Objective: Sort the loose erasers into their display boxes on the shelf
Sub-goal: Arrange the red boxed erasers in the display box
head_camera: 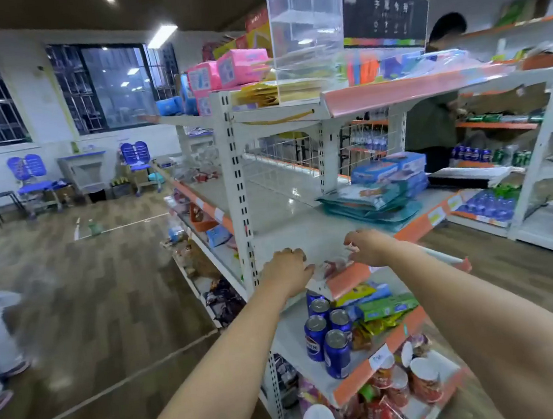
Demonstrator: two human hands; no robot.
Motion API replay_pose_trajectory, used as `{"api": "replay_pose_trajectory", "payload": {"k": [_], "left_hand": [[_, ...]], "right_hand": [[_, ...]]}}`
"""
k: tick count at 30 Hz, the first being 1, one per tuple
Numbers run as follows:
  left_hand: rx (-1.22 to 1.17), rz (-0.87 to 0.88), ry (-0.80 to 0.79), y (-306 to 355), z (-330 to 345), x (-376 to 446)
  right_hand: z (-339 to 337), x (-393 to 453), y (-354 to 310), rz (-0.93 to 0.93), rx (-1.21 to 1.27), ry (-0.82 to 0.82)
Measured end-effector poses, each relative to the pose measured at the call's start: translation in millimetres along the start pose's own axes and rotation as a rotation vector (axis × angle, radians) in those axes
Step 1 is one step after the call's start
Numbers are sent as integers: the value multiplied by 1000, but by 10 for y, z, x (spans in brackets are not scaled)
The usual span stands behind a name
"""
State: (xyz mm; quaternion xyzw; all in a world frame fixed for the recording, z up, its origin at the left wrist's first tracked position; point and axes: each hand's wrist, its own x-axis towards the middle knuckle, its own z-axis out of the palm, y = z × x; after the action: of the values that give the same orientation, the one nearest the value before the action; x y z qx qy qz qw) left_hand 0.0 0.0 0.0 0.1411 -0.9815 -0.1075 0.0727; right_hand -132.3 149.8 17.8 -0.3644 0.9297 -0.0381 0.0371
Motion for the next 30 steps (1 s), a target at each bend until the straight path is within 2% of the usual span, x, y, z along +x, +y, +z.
{"api": "replay_pose_trajectory", "payload": {"k": [6, 11, 15, 18, 22, 30], "left_hand": [[-10, -90, -119, 178, 225, 282], [22, -66, -108, 125, 306, 396], [-60, -59, -100, 76, 280, 426], [-190, -76, -45, -32, 279, 391], [-371, -100, 85, -317, 191, 280], [-537, -267, 289, -1225, -184, -106]], "right_hand": [[94, 288, 277, -40, 9, -26], [84, 468, 321, -137, -12, -111], [95, 517, 290, -152, -39, -113], [106, 544, 269, -149, 92, -53], [120, 602, 49, -190, 422, 56], [166, 632, -1009, -324, 848, 202]]}}
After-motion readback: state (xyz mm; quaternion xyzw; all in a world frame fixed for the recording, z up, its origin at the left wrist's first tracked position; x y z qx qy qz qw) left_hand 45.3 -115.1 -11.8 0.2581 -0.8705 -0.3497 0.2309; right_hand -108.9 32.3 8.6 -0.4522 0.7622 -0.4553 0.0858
